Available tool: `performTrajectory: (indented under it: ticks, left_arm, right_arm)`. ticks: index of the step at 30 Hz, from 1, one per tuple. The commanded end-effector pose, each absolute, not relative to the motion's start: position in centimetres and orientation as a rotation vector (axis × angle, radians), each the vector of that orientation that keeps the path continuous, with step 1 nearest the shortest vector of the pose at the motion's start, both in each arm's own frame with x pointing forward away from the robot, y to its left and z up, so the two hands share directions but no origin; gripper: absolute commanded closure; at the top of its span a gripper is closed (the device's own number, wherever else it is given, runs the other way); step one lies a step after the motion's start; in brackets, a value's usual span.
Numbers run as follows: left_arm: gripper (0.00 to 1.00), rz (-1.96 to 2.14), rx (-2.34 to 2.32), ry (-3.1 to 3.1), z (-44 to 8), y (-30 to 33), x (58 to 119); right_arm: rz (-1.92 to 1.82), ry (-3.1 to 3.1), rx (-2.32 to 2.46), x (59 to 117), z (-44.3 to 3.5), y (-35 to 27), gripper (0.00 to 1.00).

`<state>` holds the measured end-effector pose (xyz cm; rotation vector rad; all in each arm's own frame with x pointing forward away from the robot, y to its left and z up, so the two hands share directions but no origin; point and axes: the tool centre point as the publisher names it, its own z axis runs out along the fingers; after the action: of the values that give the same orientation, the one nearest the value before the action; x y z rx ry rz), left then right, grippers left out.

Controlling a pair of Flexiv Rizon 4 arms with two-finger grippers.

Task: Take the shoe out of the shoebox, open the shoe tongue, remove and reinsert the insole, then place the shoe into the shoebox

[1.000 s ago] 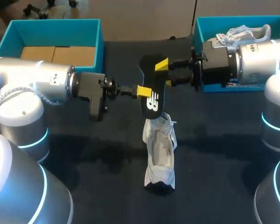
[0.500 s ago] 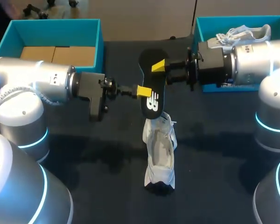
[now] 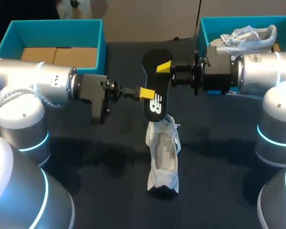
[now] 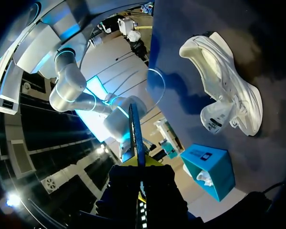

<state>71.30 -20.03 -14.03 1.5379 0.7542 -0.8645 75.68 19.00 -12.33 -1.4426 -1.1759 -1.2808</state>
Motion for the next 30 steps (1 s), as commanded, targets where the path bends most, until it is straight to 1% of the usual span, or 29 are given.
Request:
performTrajectory:
  ticks: [1, 3, 6, 11, 14, 16, 25, 26, 27, 28, 29, 30]
  left_arm:
    - [1.00, -0.861, 1.536, 0.753, -14.12, -20.13, 71.25]
    - [1.00, -0.861, 1.536, 0.753, -14.12, -20.13, 71.25]
    - [1.00, -0.861, 1.536, 0.753, -14.12, -20.13, 71.25]
    - [1.00, -0.861, 1.536, 0.753, -14.12, -20.13, 71.25]
    - [1.00, -0.861, 1.536, 0.753, -14.12, -20.13, 71.25]
    - [1.00, -0.861, 1.536, 0.753, -14.12, -20.13, 71.25]
    - [1.00, -0.864, 1.536, 0.751, -14.09, -20.09, 71.23]
    - [0.95, -0.865, 1.535, 0.751, -14.08, -20.08, 71.22]
    - [0.72, -0.866, 1.535, 0.751, -14.08, -20.06, 71.21]
    - [0.55, -0.868, 1.534, 0.755, -14.07, -20.03, 71.20]
    - [0.24, -0.870, 1.533, 0.756, -14.05, -19.96, 71.21]
    - [0.00, -0.871, 1.532, 0.756, -14.02, -19.87, 71.19]
  right_arm:
    - [-1.296, -1.156, -1.446, 75.51, -12.84, 19.15, 0.76]
    - [-1.297, -1.147, -1.445, 75.51, -12.89, 19.15, 0.80]
    - [-1.308, -1.131, -1.445, 75.50, -13.00, 19.06, 0.78]
    - [-1.319, -1.118, -1.450, 75.51, -13.04, 18.80, 0.82]
    - [-1.331, -1.106, -1.449, 75.49, -13.02, 18.72, 0.89]
    - [-1.334, -1.104, -1.448, 75.49, -13.02, 18.72, 1.00]
    - [-1.333, -1.104, -1.436, 75.44, -12.99, 18.91, 1.00]
    - [-1.332, -1.106, -1.434, 75.42, -12.97, 18.95, 1.00]
    - [-1.332, -1.107, -1.434, 75.42, -12.97, 18.95, 1.00]
    - [-1.331, -1.108, -1.432, 75.40, -12.96, 18.97, 1.00]
    - [-1.330, -1.110, -1.431, 75.36, -12.96, 19.01, 1.00]
    - [-1.328, -1.115, -1.428, 75.33, -12.97, 19.04, 1.00]
